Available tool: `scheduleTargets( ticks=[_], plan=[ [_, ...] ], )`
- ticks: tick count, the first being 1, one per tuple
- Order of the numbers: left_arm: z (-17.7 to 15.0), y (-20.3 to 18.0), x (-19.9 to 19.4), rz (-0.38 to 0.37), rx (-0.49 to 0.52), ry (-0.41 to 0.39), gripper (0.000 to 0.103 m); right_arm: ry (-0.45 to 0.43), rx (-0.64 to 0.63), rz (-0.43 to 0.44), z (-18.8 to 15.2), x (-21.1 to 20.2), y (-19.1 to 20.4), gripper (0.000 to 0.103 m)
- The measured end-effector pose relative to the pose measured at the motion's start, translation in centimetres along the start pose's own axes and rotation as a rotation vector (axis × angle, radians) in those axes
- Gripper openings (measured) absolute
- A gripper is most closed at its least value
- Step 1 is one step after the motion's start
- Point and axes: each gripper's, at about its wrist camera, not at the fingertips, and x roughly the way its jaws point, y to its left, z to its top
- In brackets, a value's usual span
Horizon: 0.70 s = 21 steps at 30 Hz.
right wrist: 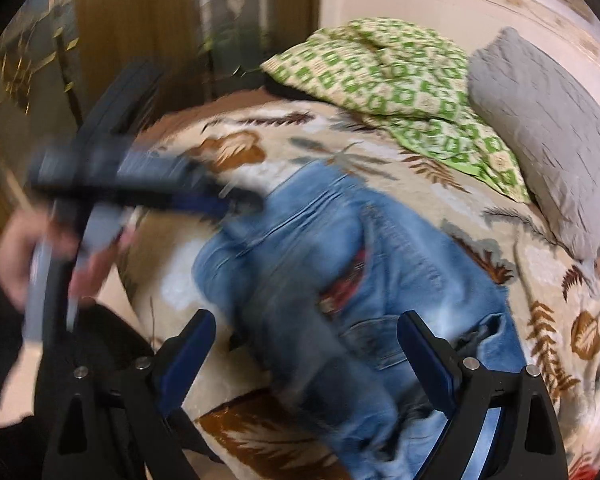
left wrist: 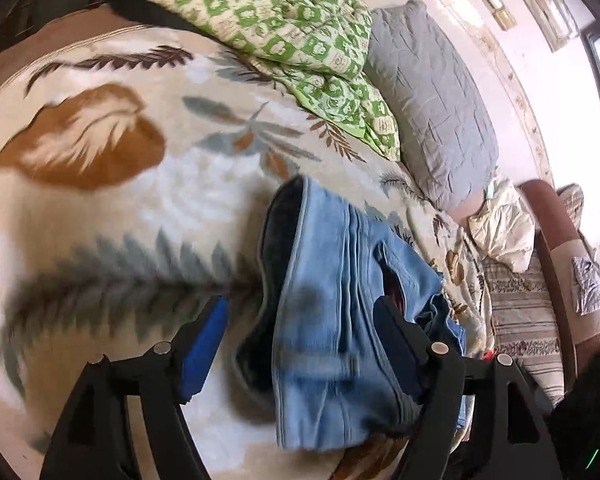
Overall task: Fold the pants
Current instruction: 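Grasp the folded jeans edge with the left gripper while the right gripper grasps the waistband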
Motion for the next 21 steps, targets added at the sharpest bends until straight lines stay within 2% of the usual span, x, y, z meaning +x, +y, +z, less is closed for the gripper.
scheduleTargets(
  ticks=[4,9,16,21],
  plan=[
    [2.9,-0.5,1.0,0.009,0.076,0.058,0.076,-0.006,-0.138,-0.064,-0.9,1.4,4.3,0.094],
    [5.1,-0.3,2.9,0.041,0.15,0.117,0.076,-0.018,-0.221,-0.145,-1.2,3.2,7.2,0.094],
    [6.5,-0.6,5.4,0.05,0.247,0.187,0.076,0.012,-0.211,-0.227,-0.8,6.5,7.2,0.093],
    [7.2,-0.7,8.3,0.028,0.282,0.268,0.076,-0.024,-0.151,-0.231,-0.3,7.5,6.2,0.092]
  ],
)
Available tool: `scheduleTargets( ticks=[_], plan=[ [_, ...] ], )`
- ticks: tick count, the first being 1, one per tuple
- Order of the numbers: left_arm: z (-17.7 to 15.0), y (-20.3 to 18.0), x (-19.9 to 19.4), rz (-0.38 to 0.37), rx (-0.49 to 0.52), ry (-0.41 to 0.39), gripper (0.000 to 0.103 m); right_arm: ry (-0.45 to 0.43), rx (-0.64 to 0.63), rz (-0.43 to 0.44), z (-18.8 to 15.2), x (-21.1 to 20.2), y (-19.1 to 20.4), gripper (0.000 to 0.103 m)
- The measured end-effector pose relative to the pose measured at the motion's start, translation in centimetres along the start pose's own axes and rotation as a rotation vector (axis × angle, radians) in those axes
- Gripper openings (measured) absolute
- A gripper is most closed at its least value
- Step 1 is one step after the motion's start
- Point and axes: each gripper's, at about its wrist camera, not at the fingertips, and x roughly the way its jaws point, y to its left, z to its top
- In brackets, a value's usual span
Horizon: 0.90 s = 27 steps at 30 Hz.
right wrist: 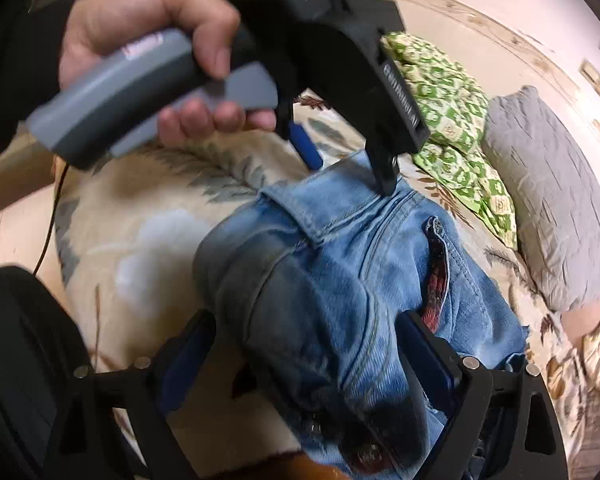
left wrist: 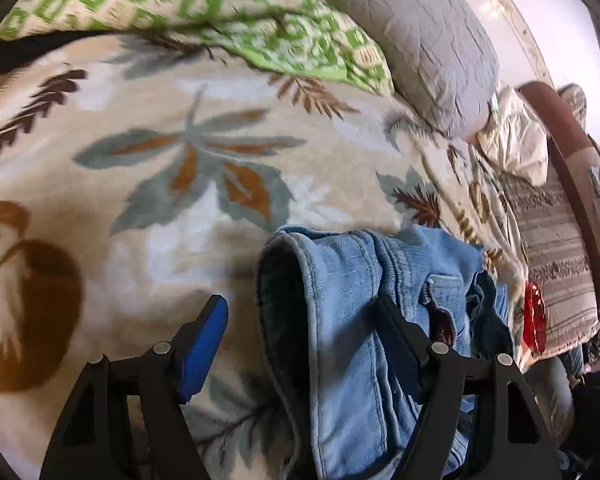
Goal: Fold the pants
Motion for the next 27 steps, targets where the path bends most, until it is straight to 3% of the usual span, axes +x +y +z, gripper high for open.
scheduleTargets(
  ticks=[1,2,3,4,5,9,18,19,23,27],
  plan=[
    [0.1,0.0,0.3,0.004,0.01,0.009,0.076,0.0,0.016,0.008,0.1,0.3,-0.1,0.09],
    [0.0,0.0,0.5,0.004,0.023,0.011,0.069,-0.001,0.037,0.015,0.0,0.6,-0.4,0.086],
    [0.0,-0.1,0.6,0.003,0.041,0.007,0.056,0.001,0.053,0.022,0.0,0.8,-0.5,0.08],
    [-0.1,-0.3,0.7,-0.01,0.066,0.016,0.03,-0.001,0.06,0.023,0.0,0.9,-0.6,0.076],
    [-0.2,-0.3,0.8,-0.015,0.072,0.022,0.022,-0.009,0.066,0.017,-0.1,0.9,-0.7,0.067],
    [-0.7,-1.5,0.3,0.009,0.134,0.0,0.017,-0.029,0.113,0.021,0.1,0.6,-1.7,0.043],
    [-1.7,-6.0,-3.8,0.043,0.237,-0.091,0.011,-0.117,0.234,0.019,-0.5,-2.4,-3.5,0.034],
    [-1.8,-7.0,-4.5,0.039,0.259,-0.099,0.005,-0.134,0.264,0.023,-0.7,-3.0,-3.9,0.033],
    [-2.3,-12.4,-6.7,0.045,0.364,-0.124,0.005,-0.232,0.443,0.058,-2.6,-5.9,-6.3,0.024],
    [-2.8,-17.1,-6.9,0.07,0.453,-0.114,0.005,-0.296,0.632,0.09,-5.8,-8.5,-9.1,0.023]
  ],
)
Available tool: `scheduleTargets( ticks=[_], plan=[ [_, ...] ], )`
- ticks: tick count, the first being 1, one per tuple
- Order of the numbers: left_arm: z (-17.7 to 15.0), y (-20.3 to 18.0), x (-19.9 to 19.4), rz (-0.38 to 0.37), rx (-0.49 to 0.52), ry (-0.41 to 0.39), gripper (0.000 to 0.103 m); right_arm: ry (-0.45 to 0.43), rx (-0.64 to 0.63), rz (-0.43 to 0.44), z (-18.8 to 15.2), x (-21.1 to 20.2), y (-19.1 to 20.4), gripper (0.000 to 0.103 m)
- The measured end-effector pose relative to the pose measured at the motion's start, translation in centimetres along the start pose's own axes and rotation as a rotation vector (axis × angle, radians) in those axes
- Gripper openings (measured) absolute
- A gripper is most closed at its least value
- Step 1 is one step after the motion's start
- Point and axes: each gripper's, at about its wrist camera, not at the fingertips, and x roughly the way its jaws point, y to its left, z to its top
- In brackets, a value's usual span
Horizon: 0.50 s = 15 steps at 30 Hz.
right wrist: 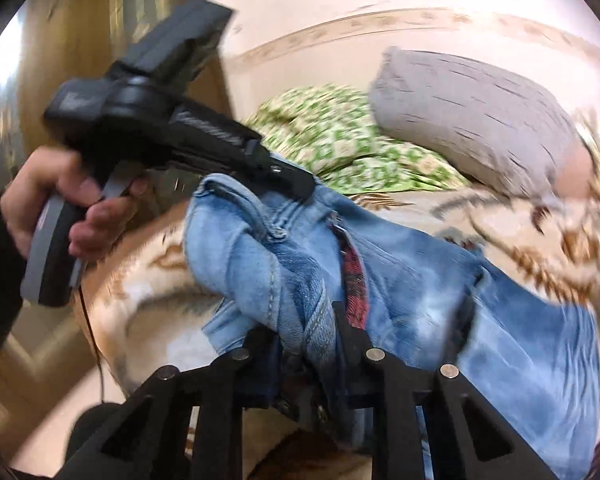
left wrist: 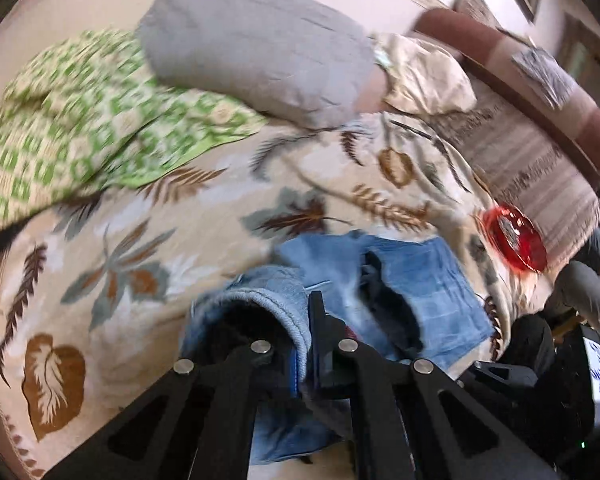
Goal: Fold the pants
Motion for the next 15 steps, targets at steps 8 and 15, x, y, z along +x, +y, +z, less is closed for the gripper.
scheduleTargets(
  ticks=[8,15],
  plan=[
    [2.2,-6.8,2.0,0.036,0.097,0.027,0.005,-0.049,0.264,0.046,-1.6,-3.7,-6.3,0.023],
    [0.7,-2.4,0.3,0.092,-0.053,0.015,0.011,-0.016,0.241,0.123,-0.8,-2.7,-5.5,0.026]
  ],
)
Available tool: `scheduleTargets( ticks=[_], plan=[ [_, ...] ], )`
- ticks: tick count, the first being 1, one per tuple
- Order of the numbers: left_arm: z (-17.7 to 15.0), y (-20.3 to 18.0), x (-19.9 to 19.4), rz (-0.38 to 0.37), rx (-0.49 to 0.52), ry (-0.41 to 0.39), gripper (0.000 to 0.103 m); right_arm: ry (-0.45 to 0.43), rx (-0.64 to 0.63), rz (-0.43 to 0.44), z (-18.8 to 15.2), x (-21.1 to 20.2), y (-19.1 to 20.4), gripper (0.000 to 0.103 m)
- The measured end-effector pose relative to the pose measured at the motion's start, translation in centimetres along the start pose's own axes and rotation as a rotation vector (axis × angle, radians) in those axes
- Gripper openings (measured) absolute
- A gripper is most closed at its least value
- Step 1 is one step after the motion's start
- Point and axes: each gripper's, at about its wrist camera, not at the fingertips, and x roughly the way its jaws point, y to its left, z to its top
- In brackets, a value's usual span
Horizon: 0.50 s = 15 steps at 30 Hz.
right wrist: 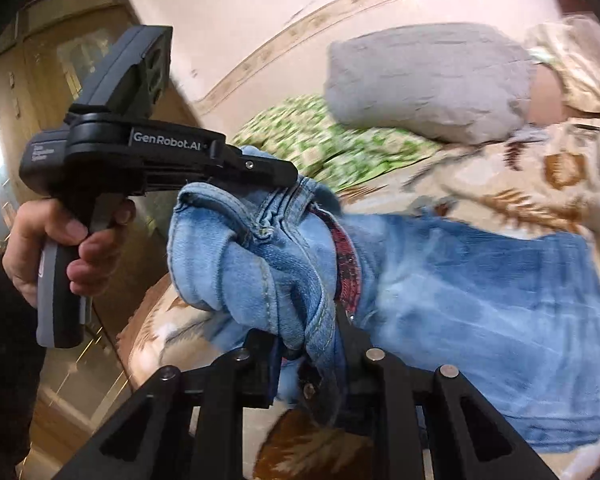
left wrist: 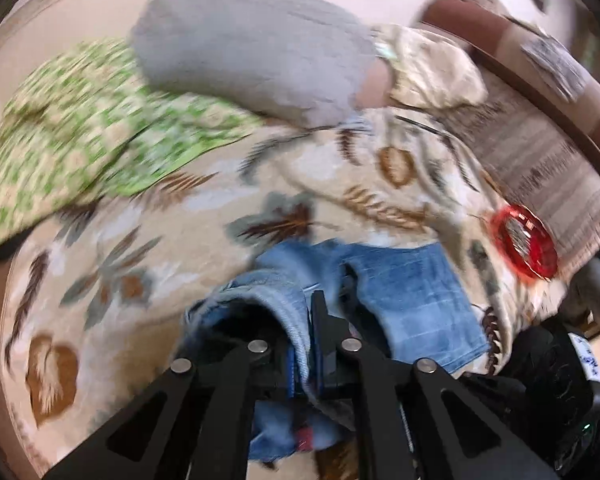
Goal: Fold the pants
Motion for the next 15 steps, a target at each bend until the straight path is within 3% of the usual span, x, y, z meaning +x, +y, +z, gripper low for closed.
scheduleTargets(
  ticks=[1,2,3,4,5,10,15],
  plan=[
    [-0.7,1.3,-0.3,0.02,-0.037,-0.001,0.027,0.009,-0.005,0.008,0.1,0.3,0.3,0.029],
    [-1.6,2.8,-0.7,0.046,-0.083,0.003,0.062,0.038,-0.023,0.017,0.3,0.9,0.9,0.047],
    [-2.4,3.9,-1.1,0.071,-0.123,-0.003,0.079,0.06,-0.042,0.009,0.5,1.3,1.4,0.08],
    [-3.8,5.7,-1.9,0.115,-0.193,-0.042,0.096,0.069,-0.052,-0.002,0.5,1.6,1.6,0.09],
    [-4.8,6.8,-2.5,0.13,-0.238,-0.07,0.096,0.062,-0.065,-0.008,0.4,1.5,1.8,0.096],
    [-10.1,10.9,-3.5,0.134,-0.458,-0.071,0.096,0.041,-0.183,-0.026,1.5,0.9,2.4,0.098],
    [-14.4,10.0,-1.8,0.116,-0.563,-0.051,0.096,0.109,-0.226,0.007,3.5,1.8,1.9,0.098]
  ],
)
